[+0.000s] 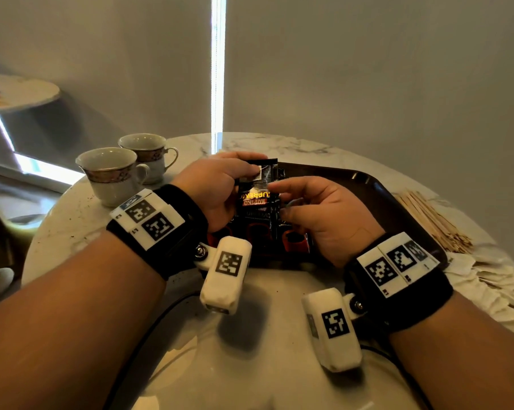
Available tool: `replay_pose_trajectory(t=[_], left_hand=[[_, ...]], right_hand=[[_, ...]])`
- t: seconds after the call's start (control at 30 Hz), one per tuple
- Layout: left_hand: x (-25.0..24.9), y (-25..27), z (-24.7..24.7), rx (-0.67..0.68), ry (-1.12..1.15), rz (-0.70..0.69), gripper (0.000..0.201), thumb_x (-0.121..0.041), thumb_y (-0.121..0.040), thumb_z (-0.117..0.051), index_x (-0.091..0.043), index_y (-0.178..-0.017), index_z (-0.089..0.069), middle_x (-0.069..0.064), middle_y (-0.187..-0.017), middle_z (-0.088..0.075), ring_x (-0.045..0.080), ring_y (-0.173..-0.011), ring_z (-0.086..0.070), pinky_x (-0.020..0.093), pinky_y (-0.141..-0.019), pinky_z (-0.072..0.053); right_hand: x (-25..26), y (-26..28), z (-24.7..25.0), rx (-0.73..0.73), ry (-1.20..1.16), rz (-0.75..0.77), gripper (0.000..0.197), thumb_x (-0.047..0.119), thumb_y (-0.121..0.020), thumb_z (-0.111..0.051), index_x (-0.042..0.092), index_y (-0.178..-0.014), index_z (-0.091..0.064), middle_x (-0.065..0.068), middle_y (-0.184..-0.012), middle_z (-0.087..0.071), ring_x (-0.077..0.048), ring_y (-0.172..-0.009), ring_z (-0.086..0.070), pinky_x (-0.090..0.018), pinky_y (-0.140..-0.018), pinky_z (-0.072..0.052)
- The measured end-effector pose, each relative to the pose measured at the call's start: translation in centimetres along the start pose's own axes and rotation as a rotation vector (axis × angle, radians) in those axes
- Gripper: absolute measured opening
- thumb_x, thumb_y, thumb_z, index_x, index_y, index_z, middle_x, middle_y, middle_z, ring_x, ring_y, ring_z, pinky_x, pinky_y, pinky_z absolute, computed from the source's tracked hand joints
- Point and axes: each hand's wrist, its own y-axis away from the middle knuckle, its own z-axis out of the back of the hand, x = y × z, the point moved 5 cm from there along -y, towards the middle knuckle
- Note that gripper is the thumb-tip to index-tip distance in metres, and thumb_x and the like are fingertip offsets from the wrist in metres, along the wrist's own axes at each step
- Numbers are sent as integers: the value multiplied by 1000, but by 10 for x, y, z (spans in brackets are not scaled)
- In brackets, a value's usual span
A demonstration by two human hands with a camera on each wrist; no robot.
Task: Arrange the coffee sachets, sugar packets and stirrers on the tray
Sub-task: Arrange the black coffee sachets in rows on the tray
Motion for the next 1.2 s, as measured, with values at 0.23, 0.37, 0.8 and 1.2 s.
replay_pose_trajectory(t=[0.23, 0.37, 0.8, 1.2], left_hand=[[4, -1, 1, -21, -67, 0, 21, 3, -98, -51, -8, -108, -67, 20, -104, -67, 29, -81, -71, 35, -57, -59], [6, -1, 2, -37, -86, 44, 15, -4, -100, -54, -4, -110, -65, 12, -94, -64, 16, -64, -70, 25, -55, -58], [2, 0, 5, 124, -140, 111, 32, -32, -92, -68, -15, -118, -63, -6, -66, -44, 6, -51, -33, 15, -39, -25], [4, 2, 5, 37, -284, 113, 14, -10, -97, -62, -12, -84, -62, 5, -76, -62, 7, -51, -50, 14, -39, -37]], right_hand=[[-1, 0, -1, -51, 39, 39, 33, 4, -82, -75, 36, -81, -79, -5, -97, -75, -23, -91, -74, -42, -84, -61], [4, 0, 3, -132, 86, 125, 23, 13, -86, -74, 35, -89, -78, -3, -98, -76, -23, -96, -71, -49, -94, -56], [1, 0, 24, -416, 13, 86, 10, 19, -91, -71, 17, -81, -72, 10, -54, -65, 1, -47, -59, -16, -46, -47], [-8, -6, 15, -316, 136, -48, 4, 24, -90, -73, 20, -91, -74, -4, -89, -77, -21, -84, -75, -49, -79, -62]])
